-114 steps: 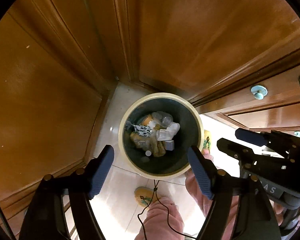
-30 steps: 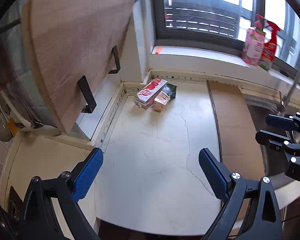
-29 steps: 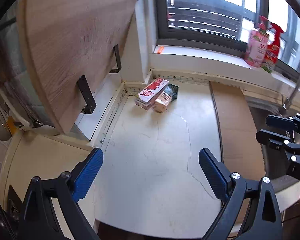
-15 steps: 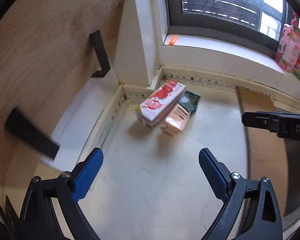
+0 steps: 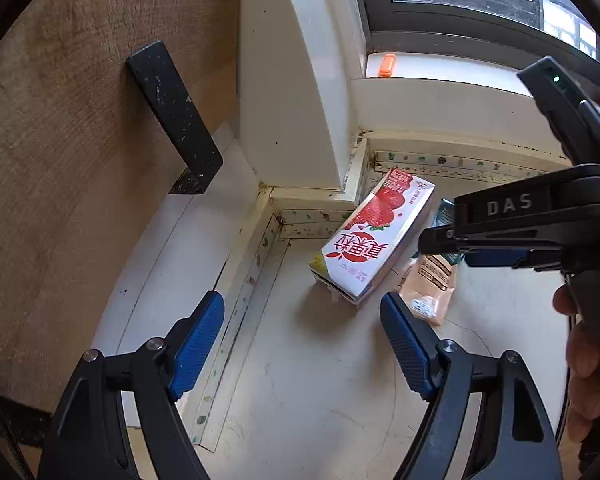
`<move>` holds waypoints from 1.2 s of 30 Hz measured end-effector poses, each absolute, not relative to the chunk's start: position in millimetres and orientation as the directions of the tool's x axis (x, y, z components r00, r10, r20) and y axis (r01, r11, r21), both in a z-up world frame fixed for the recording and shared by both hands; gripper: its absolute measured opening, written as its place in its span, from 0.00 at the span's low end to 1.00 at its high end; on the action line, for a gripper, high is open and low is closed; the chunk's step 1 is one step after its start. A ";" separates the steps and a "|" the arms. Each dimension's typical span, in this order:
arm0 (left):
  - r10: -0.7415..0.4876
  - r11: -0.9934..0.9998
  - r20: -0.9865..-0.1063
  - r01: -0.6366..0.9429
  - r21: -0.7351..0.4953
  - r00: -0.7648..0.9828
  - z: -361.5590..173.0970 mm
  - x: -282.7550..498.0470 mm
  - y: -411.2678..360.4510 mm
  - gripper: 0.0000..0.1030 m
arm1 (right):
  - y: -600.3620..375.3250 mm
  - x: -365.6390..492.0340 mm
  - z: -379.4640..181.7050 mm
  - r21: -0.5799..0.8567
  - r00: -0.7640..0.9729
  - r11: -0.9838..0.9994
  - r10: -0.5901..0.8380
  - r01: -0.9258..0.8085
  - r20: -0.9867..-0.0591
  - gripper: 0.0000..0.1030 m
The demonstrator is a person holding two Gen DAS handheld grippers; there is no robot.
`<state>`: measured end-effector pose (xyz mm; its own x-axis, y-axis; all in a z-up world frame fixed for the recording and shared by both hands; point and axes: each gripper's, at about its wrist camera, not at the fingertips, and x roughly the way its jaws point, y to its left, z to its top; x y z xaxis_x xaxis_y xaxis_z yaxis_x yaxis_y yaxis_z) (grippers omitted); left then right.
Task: Collect trash
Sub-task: 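Grasp the white strawberry carton with the left tool while the right tool grasps the green-and-tan carton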
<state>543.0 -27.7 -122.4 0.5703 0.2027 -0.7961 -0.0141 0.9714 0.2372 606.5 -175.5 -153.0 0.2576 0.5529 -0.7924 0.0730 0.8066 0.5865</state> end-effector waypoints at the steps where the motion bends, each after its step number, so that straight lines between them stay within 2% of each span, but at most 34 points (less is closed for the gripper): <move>1: 0.204 0.971 -0.797 -0.014 0.238 0.569 -123.7 544.9 -26.2 0.77 | -172.0 608.8 -157.4 0.597 0.248 0.798 0.563 0.088 -0.789 0.53; 4: 0.205 0.970 -0.800 -0.010 0.242 0.564 -127.9 551.4 -23.6 0.77 | -164.0 613.8 -162.1 0.596 0.251 0.796 0.558 0.107 -0.791 0.58; 8: 0.201 0.969 -0.802 0.009 0.249 0.563 -129.6 558.0 -25.6 0.77 | -157.5 614.9 -159.0 0.571 0.255 0.817 0.537 0.079 -0.804 0.58; 11: 0.174 0.970 -0.816 0.045 0.238 0.551 -131.9 565.3 -31.0 0.77 | -160.5 612.4 -154.3 0.553 0.257 0.831 0.524 0.051 -0.812 0.53; 15: 0.166 0.961 -0.827 0.101 0.259 0.537 -141.1 580.5 -42.2 0.80 | -173.6 605.6 -140.8 0.535 0.270 0.845 0.509 0.024 -0.817 0.38; 18: 0.167 0.950 -0.840 0.145 0.278 0.516 -153.7 596.3 -50.7 0.80 | -189.6 598.1 -136.1 0.484 0.276 0.875 0.461 0.019 -0.843 0.38; 28: 0.143 0.931 -0.885 0.243 0.273 0.444 -181.9 638.5 -66.4 0.80 | -241.0 568.3 -139.6 0.499 0.270 0.866 0.473 0.029 -0.838 0.38; 29: 0.139 0.928 -0.889 0.255 0.270 0.436 -183.7 640.4 -68.2 0.76 | -245.3 565.6 -140.0 0.500 0.270 0.865 0.475 0.028 -0.837 0.38; 30: 0.132 0.926 -0.894 0.268 0.265 0.428 -185.2 641.6 -70.1 0.65 | -248.3 563.9 -140.4 0.502 0.269 0.865 0.477 0.027 -0.837 0.38; 31: 0.112 0.927 -0.905 0.286 0.244 0.411 -186.6 642.1 -72.2 0.59 | -251.3 560.6 -141.0 0.503 0.269 0.864 0.479 0.025 -0.836 0.38; 36: 0.123 0.924 -0.902 0.285 0.257 0.414 -184.9 636.0 -85.9 0.57 | -254.2 546.3 -140.4 0.500 0.269 0.866 0.478 0.015 -0.836 0.38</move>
<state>636.0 -85.9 -184.9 0.4141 0.1228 -0.9019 0.2847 0.9237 0.2565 546.3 -254.2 -140.4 0.2692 0.4776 -0.8363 0.0150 0.8662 0.4995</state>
